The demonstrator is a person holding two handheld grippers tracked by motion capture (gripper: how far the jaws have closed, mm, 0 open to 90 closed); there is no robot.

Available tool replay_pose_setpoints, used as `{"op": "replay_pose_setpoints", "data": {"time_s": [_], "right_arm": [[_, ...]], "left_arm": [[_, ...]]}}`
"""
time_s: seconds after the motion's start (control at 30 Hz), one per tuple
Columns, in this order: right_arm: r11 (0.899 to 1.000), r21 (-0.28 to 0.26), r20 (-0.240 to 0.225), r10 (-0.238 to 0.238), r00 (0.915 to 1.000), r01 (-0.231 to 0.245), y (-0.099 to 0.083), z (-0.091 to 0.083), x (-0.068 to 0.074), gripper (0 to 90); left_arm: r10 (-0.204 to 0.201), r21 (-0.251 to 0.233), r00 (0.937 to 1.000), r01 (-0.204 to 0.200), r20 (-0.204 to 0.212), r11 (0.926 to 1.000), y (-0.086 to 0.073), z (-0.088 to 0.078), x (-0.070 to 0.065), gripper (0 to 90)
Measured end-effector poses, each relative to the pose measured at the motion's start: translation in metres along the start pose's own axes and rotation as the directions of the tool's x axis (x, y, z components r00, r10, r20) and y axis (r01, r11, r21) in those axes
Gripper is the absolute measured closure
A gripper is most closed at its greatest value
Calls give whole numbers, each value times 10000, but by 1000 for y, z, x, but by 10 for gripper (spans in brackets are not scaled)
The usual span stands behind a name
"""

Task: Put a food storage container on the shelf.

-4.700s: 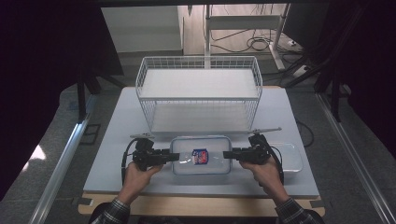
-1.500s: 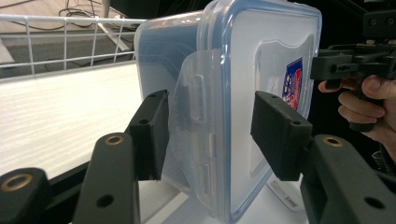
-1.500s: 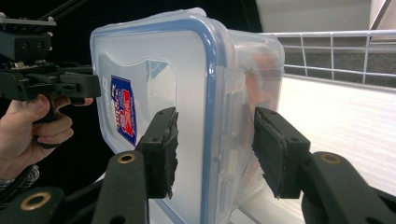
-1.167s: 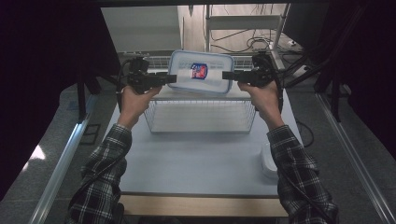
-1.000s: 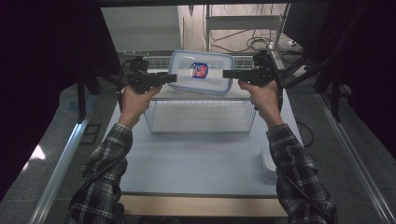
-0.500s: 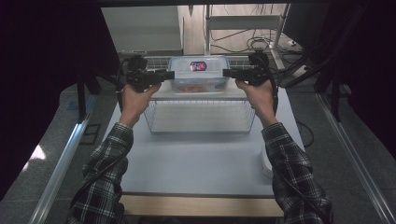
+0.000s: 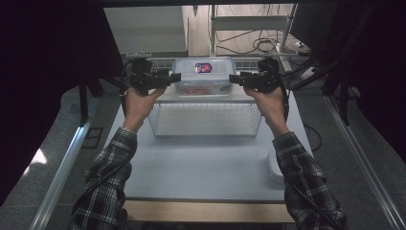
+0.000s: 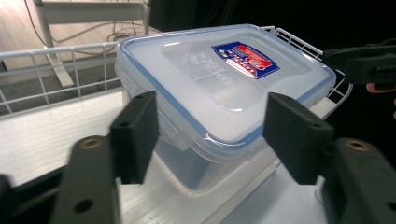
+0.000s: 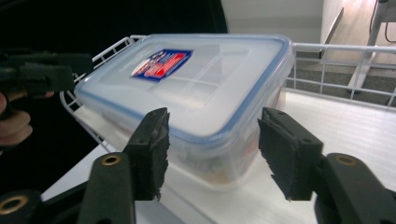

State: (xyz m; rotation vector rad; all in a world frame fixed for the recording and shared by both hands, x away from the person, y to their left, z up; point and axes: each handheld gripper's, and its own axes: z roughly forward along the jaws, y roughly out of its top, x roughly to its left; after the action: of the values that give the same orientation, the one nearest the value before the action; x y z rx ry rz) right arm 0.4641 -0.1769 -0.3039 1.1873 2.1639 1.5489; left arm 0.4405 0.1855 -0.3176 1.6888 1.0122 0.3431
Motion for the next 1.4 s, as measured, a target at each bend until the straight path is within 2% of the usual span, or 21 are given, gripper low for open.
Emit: {"op": "replay_pose_setpoints", "data": {"time_s": [0.27,0.33,0.6,1.0,1.07,1.27,1.4], "right_arm": [[9991,-131,-303,-414,9987,410,-15,-14,3,325],[9987,-83,-310,-508,9982,505,-19,-16,4,300],[9920,75,-319,-1259,9915,1262,-39,-21,14,214],[9883,177,-595,-1503,9869,1516,-69,-31,19,154],[9883,196,-653,-1495,9866,1510,-74,-33,20,145],[9806,276,-715,-1915,9789,1939,-92,-36,24,113],[9753,302,-689,-2165,9739,2190,-104,-39,28,85]], "left_arm": [[560,-116,9983,-558,152,9984,-16,-9,-11,192],[725,-170,9973,-723,80,9972,-21,-12,-15,159],[1351,-237,9907,-1348,128,9906,-43,-28,-31,92],[1847,35,9818,-1851,452,9827,-86,-37,-49,54],[1950,35,9800,-1953,408,9807,-94,-37,-51,50],[2315,180,9720,-2324,406,9725,-111,-39,-56,34],[2395,169,9701,-2403,389,9705,-122,-41,-60,25]]}}
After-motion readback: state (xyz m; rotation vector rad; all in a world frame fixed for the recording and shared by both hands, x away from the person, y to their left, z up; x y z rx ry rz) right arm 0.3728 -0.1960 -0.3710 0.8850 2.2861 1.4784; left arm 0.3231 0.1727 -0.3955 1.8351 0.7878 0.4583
